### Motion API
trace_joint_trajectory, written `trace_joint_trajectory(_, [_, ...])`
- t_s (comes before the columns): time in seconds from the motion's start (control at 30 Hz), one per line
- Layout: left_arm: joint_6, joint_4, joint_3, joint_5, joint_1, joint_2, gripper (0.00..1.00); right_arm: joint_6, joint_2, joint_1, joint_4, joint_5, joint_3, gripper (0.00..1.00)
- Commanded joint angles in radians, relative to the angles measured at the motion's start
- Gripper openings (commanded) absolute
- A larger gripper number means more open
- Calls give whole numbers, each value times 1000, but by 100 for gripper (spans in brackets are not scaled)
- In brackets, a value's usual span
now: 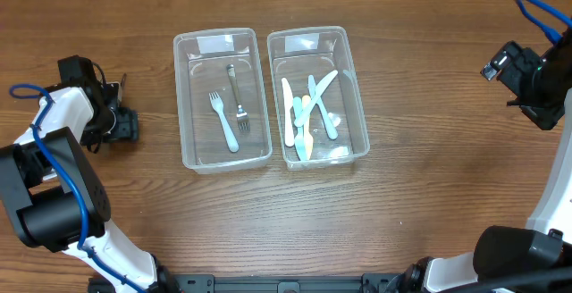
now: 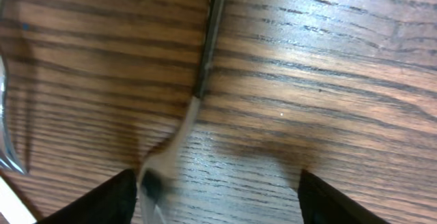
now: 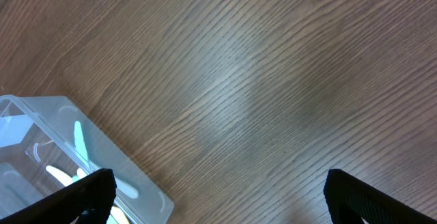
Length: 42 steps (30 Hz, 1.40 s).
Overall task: Pack container
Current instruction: 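Move the left gripper back to a metal fork and grasp it, then carry the metal fork into the left container and release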
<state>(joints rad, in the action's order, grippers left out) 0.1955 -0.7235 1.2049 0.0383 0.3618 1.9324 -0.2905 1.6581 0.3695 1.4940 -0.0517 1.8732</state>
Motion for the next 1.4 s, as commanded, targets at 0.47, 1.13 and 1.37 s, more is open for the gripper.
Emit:
trace_joint_trajectory(0.47, [-7,-2,-20,13,0,63,6,2,-7,-3,-1,5,2,100])
trace_joint_trajectory(1.13, [-235,-464,506,-94,-320,-253,4,2,-7,-3,-8,5,2,100])
trace_joint_trajectory(1.37, [-343,-356,456,-98,-603,-112,4,2,-7,-3,-7,5,2,100])
